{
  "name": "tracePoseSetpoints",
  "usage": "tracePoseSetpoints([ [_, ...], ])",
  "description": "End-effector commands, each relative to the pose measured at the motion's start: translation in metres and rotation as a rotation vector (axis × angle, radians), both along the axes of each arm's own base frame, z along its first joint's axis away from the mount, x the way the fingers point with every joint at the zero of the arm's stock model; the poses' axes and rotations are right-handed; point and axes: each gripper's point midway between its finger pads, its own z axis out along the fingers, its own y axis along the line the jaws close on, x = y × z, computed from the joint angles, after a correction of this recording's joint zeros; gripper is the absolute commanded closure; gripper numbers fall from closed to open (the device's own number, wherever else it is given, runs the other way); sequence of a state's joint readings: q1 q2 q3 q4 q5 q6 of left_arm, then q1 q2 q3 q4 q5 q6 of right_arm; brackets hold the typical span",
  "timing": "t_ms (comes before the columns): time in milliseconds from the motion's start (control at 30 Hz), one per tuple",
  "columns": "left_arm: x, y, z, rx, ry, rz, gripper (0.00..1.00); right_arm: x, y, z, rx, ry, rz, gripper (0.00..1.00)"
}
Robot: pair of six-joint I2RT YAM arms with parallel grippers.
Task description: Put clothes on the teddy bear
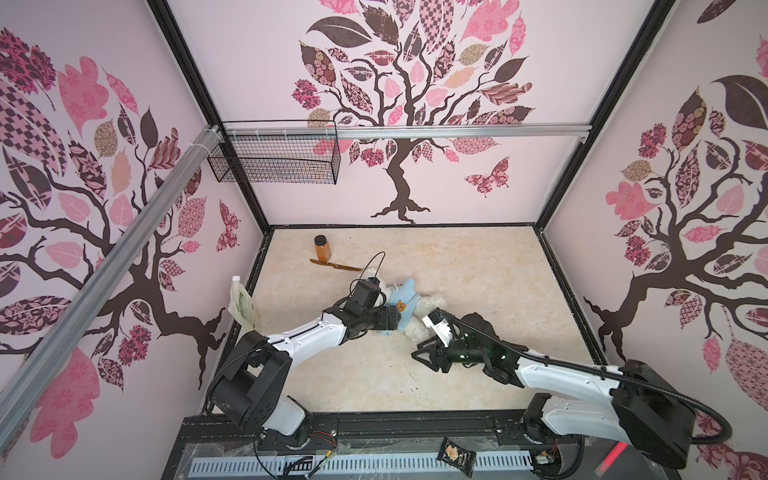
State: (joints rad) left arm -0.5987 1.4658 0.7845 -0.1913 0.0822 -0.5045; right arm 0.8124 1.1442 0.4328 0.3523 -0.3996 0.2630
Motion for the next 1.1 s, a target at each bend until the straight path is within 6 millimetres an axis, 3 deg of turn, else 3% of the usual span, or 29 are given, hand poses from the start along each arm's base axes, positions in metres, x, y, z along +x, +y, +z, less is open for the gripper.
tracePoseSetpoints([
  [0,0.007,0.017,0.025,0.040,-0.101,0.049,0.09,0.050,-0.018,0.027,-0.110,-0.250,-0.196,0.43],
  [133,-0.002,0.015,0.039,-0.012,-0.129,0.042,0.09,0.122,-0.044,0.024,-0.174,-0.176,-0.437,0.41],
  [200,-0.006,0.013,0.043,-0.025,-0.132,0.042,0.09,0.159,-0.060,0.010,-0.184,-0.080,-0.548,0.41],
  [333,-0.017,0.012,0.042,0.004,-0.137,0.037,0.09,0.191,-0.060,-0.020,-0.280,0.023,-0.577,0.43],
  [433,-0.022,0.018,0.038,0.018,-0.134,0.060,0.09,0.183,-0.053,-0.043,-0.342,0.116,-0.510,0.45],
  [567,-0.023,0.035,0.037,0.033,-0.160,0.111,0.09,0.145,-0.046,-0.062,-0.303,0.227,-0.401,0.50],
  [700,-0.022,0.054,0.038,0.036,-0.171,0.155,0.09,0.095,-0.031,-0.055,-0.212,0.255,-0.266,0.53],
  [833,-0.020,0.073,0.042,0.079,-0.203,0.195,0.08,0.058,-0.013,-0.032,-0.216,0.103,-0.148,0.53],
  [933,-0.021,0.079,0.047,0.088,-0.219,0.213,0.08,0.063,-0.016,-0.020,-0.276,-0.051,-0.168,0.51],
  [1067,-0.024,0.080,0.049,0.069,-0.219,0.226,0.07,0.085,-0.019,-0.007,-0.387,-0.243,-0.211,0.39],
])
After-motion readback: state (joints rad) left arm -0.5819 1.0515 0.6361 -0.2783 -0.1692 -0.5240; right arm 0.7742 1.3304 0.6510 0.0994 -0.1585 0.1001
